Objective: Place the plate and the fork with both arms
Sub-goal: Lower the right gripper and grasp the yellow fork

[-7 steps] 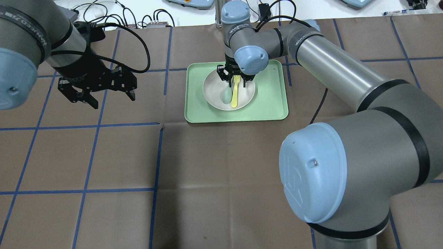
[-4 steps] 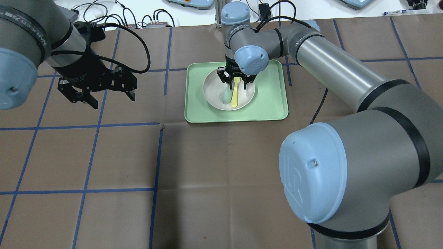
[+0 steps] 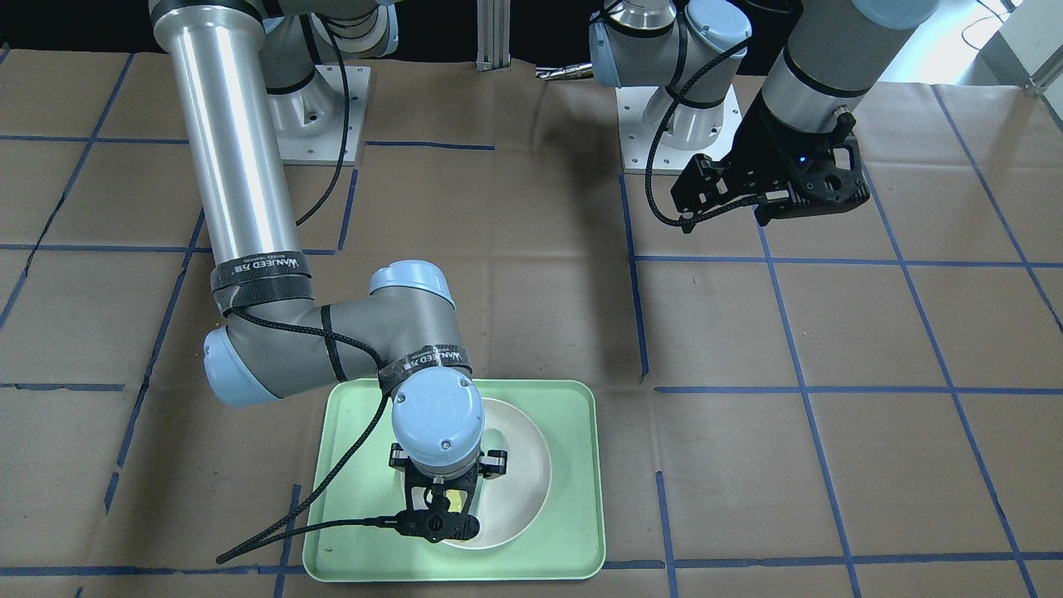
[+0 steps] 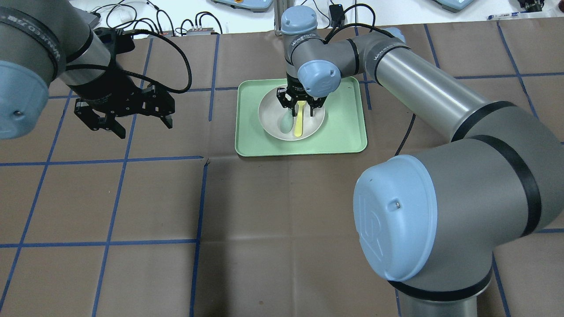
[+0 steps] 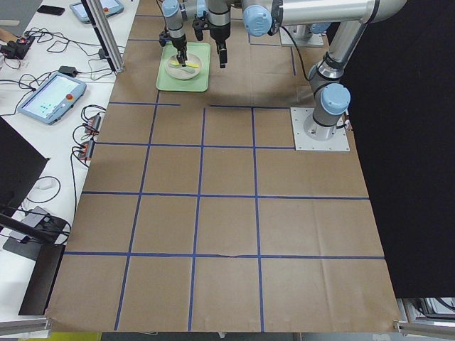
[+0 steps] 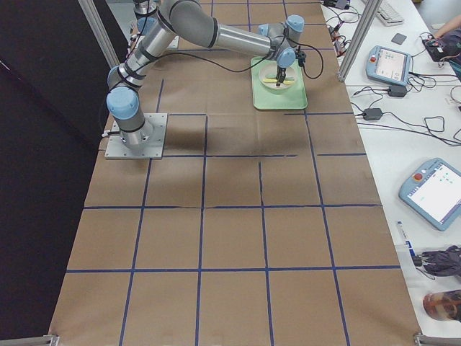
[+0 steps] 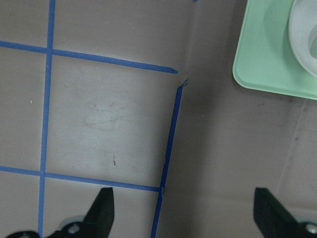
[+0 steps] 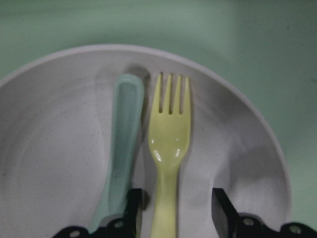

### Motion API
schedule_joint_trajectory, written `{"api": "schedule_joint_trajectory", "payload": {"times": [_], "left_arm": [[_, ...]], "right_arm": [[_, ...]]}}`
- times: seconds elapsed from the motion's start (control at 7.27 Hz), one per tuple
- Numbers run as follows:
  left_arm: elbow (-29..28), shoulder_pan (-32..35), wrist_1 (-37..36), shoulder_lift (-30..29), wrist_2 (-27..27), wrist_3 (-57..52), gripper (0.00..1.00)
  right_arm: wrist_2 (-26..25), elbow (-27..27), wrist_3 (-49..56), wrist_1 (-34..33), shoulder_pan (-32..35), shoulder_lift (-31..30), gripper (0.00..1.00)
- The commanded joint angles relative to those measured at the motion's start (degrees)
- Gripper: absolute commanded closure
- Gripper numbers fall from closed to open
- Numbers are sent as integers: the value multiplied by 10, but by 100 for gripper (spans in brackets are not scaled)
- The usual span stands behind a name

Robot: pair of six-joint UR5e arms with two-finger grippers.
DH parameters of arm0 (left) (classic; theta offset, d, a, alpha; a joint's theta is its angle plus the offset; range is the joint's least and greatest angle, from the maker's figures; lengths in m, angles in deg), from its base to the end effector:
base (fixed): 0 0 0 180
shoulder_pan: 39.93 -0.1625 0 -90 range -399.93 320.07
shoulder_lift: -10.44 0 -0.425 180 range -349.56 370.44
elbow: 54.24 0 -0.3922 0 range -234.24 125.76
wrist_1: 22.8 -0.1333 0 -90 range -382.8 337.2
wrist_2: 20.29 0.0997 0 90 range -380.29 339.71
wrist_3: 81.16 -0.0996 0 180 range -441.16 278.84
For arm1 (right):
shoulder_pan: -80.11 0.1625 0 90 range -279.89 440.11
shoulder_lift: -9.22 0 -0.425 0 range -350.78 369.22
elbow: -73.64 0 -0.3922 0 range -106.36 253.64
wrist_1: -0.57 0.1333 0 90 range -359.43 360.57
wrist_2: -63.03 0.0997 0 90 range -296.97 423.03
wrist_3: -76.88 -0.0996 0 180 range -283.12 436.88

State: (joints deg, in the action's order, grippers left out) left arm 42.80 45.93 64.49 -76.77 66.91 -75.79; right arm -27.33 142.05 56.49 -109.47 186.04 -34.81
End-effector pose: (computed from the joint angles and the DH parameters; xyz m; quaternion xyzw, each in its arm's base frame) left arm -0.1041 -0.4762 0.4558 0.0832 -0.9961 -0.0137 0.0243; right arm 0.3347 -0.6893 0.1891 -0.0388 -0.9985 -0.0350 0.0148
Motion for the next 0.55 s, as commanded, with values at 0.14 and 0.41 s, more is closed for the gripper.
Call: {"api": "schedule_joint_trajectory", "payload": {"times": [0.14, 0.41], "left_arm": [[0, -1, 3, 3, 1, 0, 0], [0, -1, 2, 3, 0, -1, 0]], "right_arm": [[-1, -1, -1, -1, 1, 3, 54], [0, -2, -5, -2, 1, 3, 75]]}}
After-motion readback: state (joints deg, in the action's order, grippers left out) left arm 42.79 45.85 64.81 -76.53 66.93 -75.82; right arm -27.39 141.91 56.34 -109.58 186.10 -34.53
